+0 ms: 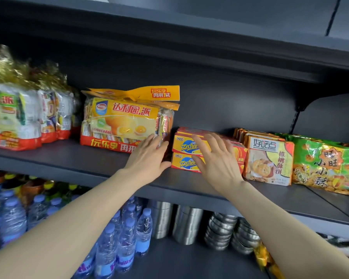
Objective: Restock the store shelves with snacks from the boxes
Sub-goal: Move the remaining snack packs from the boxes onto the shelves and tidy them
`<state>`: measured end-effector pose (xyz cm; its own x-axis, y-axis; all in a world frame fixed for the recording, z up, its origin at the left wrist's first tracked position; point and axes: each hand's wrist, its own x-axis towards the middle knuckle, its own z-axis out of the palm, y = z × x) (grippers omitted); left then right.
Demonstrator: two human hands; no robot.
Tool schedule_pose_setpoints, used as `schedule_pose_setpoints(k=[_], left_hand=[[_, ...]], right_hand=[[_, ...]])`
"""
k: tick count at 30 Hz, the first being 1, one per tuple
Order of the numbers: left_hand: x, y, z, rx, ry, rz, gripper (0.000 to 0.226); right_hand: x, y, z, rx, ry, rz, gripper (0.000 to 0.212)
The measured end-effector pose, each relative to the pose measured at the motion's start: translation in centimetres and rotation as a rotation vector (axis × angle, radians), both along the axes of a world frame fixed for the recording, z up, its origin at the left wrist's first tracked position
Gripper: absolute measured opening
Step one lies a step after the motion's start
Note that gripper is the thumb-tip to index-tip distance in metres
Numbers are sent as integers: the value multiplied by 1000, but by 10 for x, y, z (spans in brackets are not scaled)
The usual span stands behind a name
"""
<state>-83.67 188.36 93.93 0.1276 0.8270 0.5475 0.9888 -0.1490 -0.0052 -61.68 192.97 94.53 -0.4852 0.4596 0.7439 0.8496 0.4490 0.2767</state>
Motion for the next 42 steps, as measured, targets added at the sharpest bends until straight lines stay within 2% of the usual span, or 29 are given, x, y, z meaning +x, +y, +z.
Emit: schedule_pose_setpoints(k=[11, 19, 22, 26, 32, 40, 42], left_hand=[[-35, -14, 6, -27, -6, 50, 66], [-115, 7, 25, 31, 52, 62, 71], [-161, 23, 29, 29, 73, 61, 78], [-215, 49, 30, 24, 224, 66, 91], [-247, 103, 20, 75, 415, 28, 113], [-251, 152, 12, 107, 470, 39, 122], [-251, 157, 12, 125, 468, 36, 125]], right_hand=[[-19, -7, 18, 18, -21, 17, 53], [-100, 12, 30, 63, -103, 72, 54], [-149, 25, 28, 1, -132, 55, 67], [-200, 47, 20, -93, -244, -59, 86], [-227, 87, 15, -158, -263, -217, 118], [-232, 134, 1, -73, -277, -286, 138], [-233, 138, 0, -80, -293, -303, 137]])
